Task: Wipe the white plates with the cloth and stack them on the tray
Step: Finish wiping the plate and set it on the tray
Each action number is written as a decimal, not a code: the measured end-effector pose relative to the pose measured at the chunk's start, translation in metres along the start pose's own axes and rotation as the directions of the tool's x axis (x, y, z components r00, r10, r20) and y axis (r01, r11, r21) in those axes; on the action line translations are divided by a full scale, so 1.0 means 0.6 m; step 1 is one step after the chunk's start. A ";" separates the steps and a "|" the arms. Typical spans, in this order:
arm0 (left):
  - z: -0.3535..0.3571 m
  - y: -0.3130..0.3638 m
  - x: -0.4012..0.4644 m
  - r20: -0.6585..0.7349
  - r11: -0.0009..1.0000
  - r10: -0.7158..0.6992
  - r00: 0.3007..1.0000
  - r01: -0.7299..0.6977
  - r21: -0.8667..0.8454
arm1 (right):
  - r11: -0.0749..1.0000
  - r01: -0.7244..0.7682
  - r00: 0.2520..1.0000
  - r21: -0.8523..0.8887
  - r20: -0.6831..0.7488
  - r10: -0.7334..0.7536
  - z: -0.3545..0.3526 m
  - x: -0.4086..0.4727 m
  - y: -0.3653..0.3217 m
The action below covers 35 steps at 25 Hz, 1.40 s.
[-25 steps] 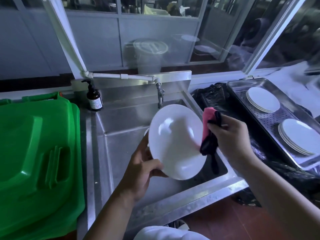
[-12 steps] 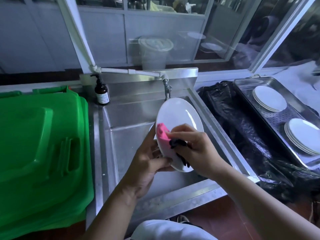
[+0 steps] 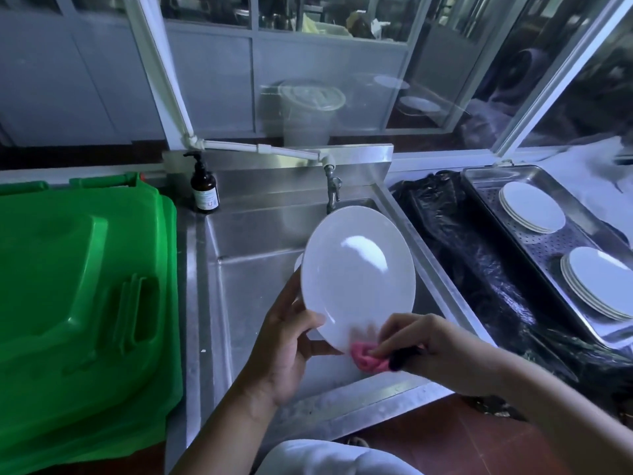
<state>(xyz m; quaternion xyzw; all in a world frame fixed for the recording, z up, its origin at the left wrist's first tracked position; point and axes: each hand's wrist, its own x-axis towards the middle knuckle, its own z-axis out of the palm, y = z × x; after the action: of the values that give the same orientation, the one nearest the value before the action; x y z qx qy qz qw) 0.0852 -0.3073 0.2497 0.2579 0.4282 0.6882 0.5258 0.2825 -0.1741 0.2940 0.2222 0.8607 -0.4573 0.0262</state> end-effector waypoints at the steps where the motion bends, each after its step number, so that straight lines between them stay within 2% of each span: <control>1: 0.000 0.001 0.003 -0.006 1.000 -0.009 1.000 0.009 0.005 | 0.998 -0.054 0.998 -0.035 0.040 0.055 -0.022 -0.011 -0.001; 2: 0.000 0.001 0.005 -0.010 1.000 -0.022 1.000 0.022 0.003 | 0.996 -0.087 0.995 -0.037 0.037 0.088 -0.047 -0.020 -0.008; 3: 0.000 0.003 0.007 -0.012 0.999 -0.037 0.999 0.037 -0.008 | 0.995 -0.070 0.997 -0.077 -0.044 0.067 -0.072 -0.024 -0.016; 4: 0.000 0.003 0.009 -0.010 0.998 -0.051 0.999 0.051 -0.028 | 0.984 -0.024 0.984 -0.176 -0.180 -0.008 -0.097 -0.025 -0.023; 6: 0.003 0.001 0.011 0.014 0.996 -0.064 0.998 0.064 -0.054 | 0.896 0.106 0.870 -0.431 -0.397 -0.294 -0.128 -0.006 -0.032; 7: 0.005 0.000 0.011 0.032 0.997 -0.064 0.997 0.065 -0.048 | 0.831 0.169 0.809 -0.530 -0.407 -0.425 -0.130 0.011 -0.042; 9: 0.011 0.001 0.008 0.061 0.998 -0.063 0.996 0.065 -0.028 | 0.704 0.301 0.759 -0.643 -0.285 -0.585 -0.110 0.052 -0.060; 12: 0.009 0.015 0.001 0.069 0.999 -0.044 0.997 0.045 -0.014 | 0.535 0.415 0.731 -0.736 -0.080 -0.678 -0.062 0.103 -0.061; 15: -0.006 0.032 -0.009 0.055 0.999 -0.003 0.998 0.001 0.048 | 0.508 0.423 0.732 -0.750 -0.048 -0.680 -0.076 0.119 -0.045; 17: -0.015 0.039 -0.018 0.032 0.998 0.019 0.999 -0.021 0.058 | 0.550 0.339 0.747 -0.763 -0.137 -0.650 -0.091 0.120 -0.029; 19: -0.021 0.045 -0.024 0.012 0.997 0.057 0.998 -0.058 0.048 | 0.607 0.230 0.727 -0.760 -0.281 -0.627 -0.091 0.116 -0.014; 23: -0.022 0.052 -0.023 -0.015 0.990 0.141 0.990 -0.141 -0.007 | 0.805 0.099 0.648 -0.585 -0.576 -0.498 -0.016 0.088 0.002; 27: -0.018 0.043 -0.010 -0.053 0.984 0.172 0.984 -0.174 -0.034 | 0.924 0.090 0.663 -0.372 -0.670 -0.335 0.112 0.060 -0.014; 30: -0.020 0.032 -0.001 -0.059 0.985 0.163 0.985 -0.165 -0.040 | 0.963 0.101 0.693 -0.250 -0.676 -0.248 0.168 0.043 -0.041; 31: -0.021 0.027 0.001 -0.062 0.986 0.159 0.985 -0.161 -0.035 | 0.980 0.108 0.728 -0.164 -0.658 -0.190 0.169 0.037 -0.052; 33: -0.023 0.019 0.003 -0.074 0.990 0.136 0.988 -0.138 -0.016 | 0.976 0.133 0.843 0.173 -0.537 -0.019 0.149 0.024 -0.069; 35: -0.027 0.014 0.007 -0.091 0.996 0.082 0.992 -0.085 -0.031 | 0.842 0.100 0.906 0.530 -0.398 0.143 0.113 0.009 -0.077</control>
<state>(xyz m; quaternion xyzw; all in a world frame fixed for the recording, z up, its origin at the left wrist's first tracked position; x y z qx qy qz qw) 0.0667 -0.3093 0.2487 0.2351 0.4282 0.7279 0.4811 0.2480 -0.2488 0.2890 0.3240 0.6796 -0.6208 -0.2187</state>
